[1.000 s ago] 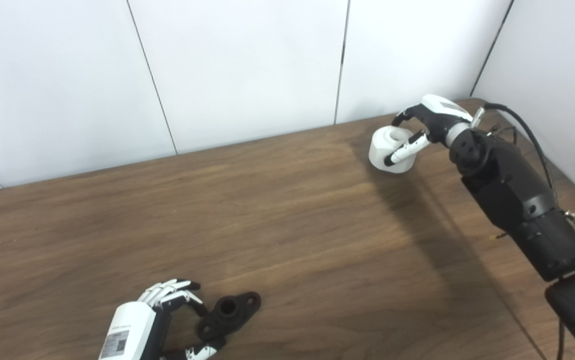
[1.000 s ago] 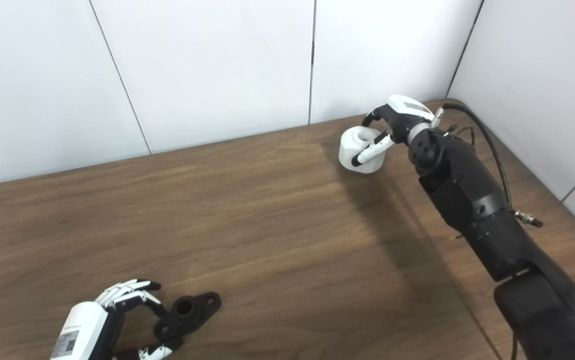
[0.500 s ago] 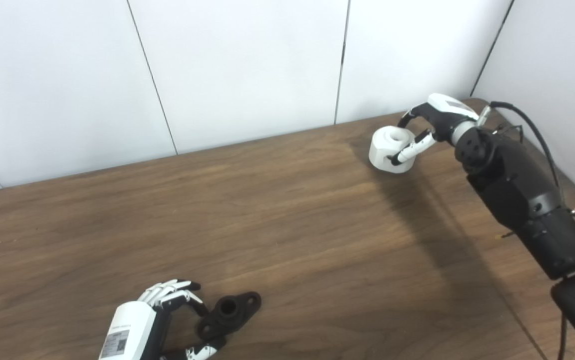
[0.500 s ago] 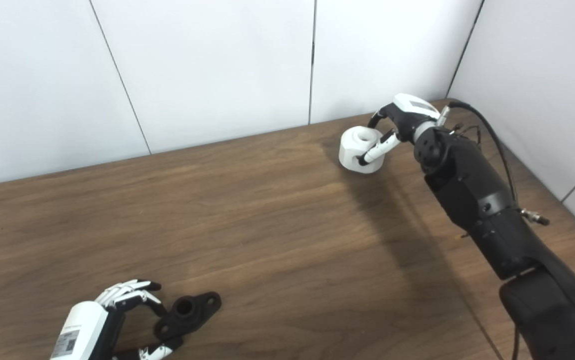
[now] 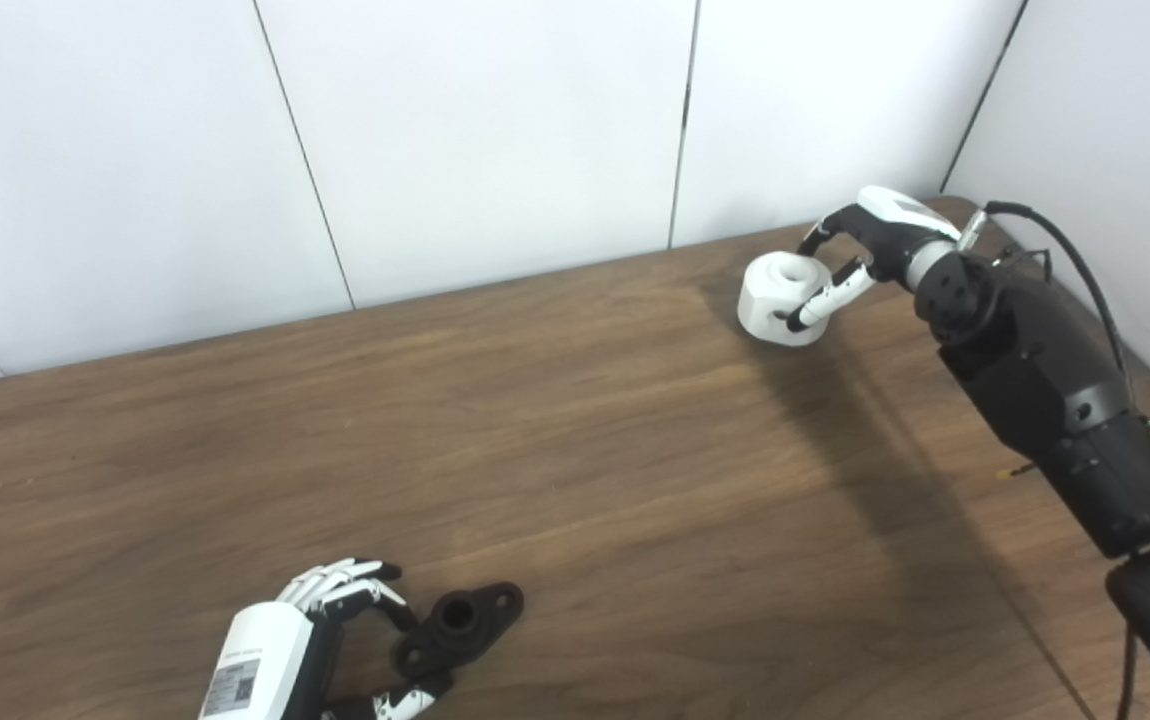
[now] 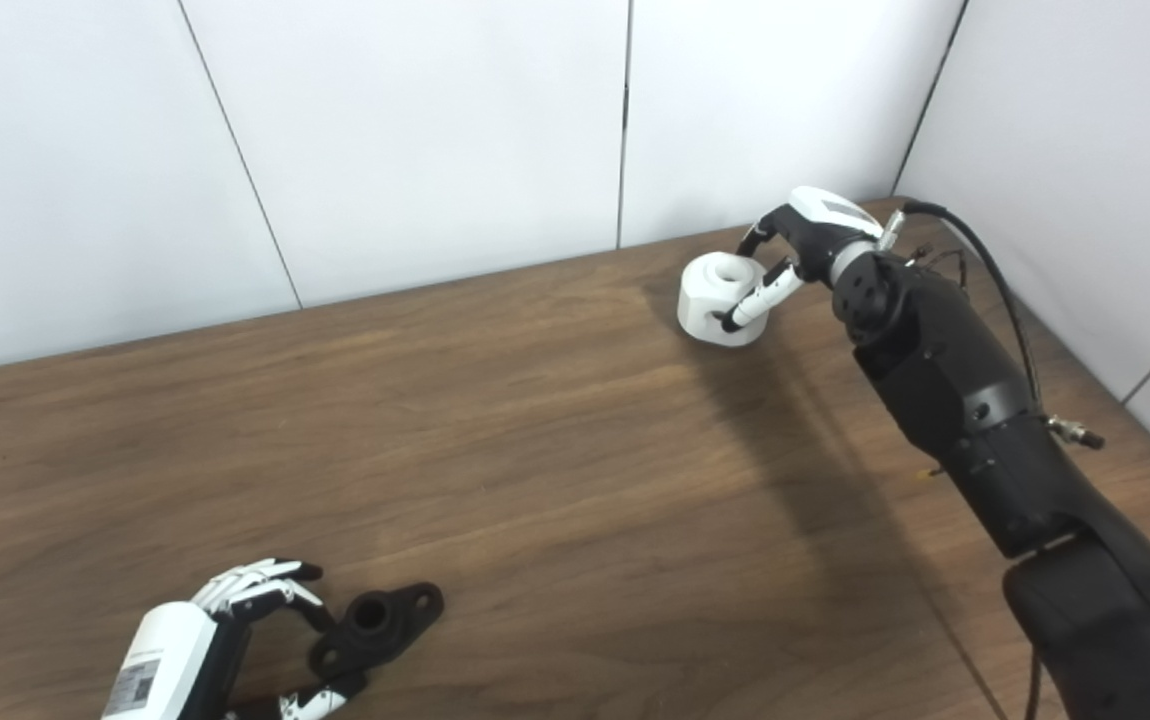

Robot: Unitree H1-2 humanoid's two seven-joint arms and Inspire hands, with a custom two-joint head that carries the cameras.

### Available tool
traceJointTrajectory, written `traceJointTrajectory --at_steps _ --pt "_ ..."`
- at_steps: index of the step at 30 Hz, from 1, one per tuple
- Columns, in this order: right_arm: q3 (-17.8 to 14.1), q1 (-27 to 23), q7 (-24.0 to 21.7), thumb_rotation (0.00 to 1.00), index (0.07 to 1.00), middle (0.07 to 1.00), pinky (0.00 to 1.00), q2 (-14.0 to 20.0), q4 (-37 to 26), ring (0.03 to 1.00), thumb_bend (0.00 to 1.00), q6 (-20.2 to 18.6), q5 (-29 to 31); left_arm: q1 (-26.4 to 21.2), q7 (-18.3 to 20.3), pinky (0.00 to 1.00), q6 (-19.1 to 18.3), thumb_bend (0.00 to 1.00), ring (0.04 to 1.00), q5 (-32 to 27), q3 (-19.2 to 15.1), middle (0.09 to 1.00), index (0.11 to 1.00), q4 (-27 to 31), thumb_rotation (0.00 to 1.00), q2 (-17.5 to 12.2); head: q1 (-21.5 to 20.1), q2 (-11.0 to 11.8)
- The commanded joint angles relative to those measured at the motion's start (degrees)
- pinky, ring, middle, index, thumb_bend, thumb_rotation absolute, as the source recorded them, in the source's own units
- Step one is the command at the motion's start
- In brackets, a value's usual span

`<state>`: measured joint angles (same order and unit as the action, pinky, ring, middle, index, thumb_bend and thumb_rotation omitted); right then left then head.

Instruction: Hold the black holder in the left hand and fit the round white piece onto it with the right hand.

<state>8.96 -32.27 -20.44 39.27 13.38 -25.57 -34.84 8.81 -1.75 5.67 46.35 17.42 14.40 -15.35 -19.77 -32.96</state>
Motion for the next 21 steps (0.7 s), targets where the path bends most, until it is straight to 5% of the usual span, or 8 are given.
traceJointTrajectory --at_steps 1,12,13,14,21 --pt "-0.8 -2.3 1.2 0.23 0.627 0.857 0.92 2.4 -1.4 0.982 0.8 1.5 0.0 1.4 2.4 0.79 -1.3 0.52 0.799 0.4 0.6 0.748 0.485 -0.1 0.04 0.0 0.0 0.0" --pt "-1.0 -2.0 2.1 0.23 0.589 0.851 0.92 2.2 -1.2 0.97 0.78 3.0 0.0 1.4 2.7 0.79 -1.6 0.52 0.795 0.6 0.6 0.747 0.485 0.2 0.04 0.1 0.5 -0.2" --pt "-1.1 -1.9 2.5 0.18 0.531 0.845 0.92 2.3 -1.2 0.965 0.63 3.8 0.3 1.3 2.8 0.79 -1.7 0.52 0.796 0.6 0.6 0.747 0.485 0.3 0.04 0.1 0.6 -0.2" --pt "-1.4 -1.7 3.1 0.16 0.51 0.838 0.91 2.2 -1.2 0.958 0.58 4.6 0.5 1.3 2.9 0.79 -1.8 0.52 0.796 0.8 0.7 0.747 0.485 0.4 0.04 0.1 0.7 -0.2" --pt "-1.8 -0.9 7.4 0.14 0.486 0.77 0.87 2.1 -0.1 0.902 0.52 9.6 0.4 1.3 3.4 0.79 -2.4 0.52 0.799 0.9 0.8 0.749 0.485 0.6 0.04 0.3 0.9 -0.3"
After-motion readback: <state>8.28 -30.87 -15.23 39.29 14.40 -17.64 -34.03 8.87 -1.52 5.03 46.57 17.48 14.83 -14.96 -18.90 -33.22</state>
